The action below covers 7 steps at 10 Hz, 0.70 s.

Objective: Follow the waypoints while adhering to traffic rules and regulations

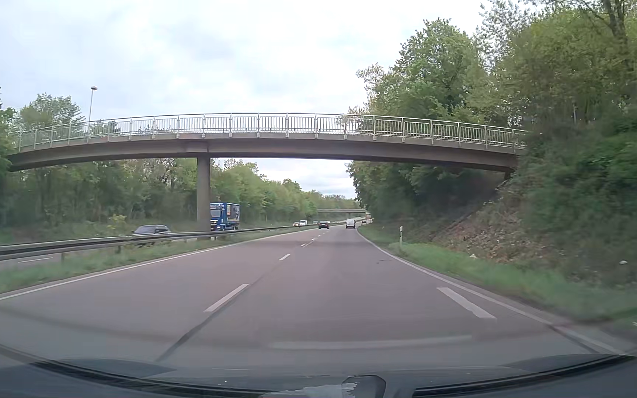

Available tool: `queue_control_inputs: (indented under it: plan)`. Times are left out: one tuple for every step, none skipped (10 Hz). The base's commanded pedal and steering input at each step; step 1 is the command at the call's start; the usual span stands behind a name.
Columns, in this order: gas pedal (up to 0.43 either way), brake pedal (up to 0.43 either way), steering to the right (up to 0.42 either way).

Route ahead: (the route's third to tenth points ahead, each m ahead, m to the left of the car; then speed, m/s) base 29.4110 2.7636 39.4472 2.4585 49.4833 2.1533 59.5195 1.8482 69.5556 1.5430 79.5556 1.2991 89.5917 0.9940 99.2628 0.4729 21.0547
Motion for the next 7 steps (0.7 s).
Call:
queue_control_inputs:
  plan:
    - [0.11,0.0,0.005]
    - [0.11,0.0,0.005]
    - [0.11,0.0,0.005]
    - [0.11,0.0,0.005]
    - [0.11,0.0,0.005]
    - [0.11,0.0,0.005]
    - [0.11,0.0,0.004]
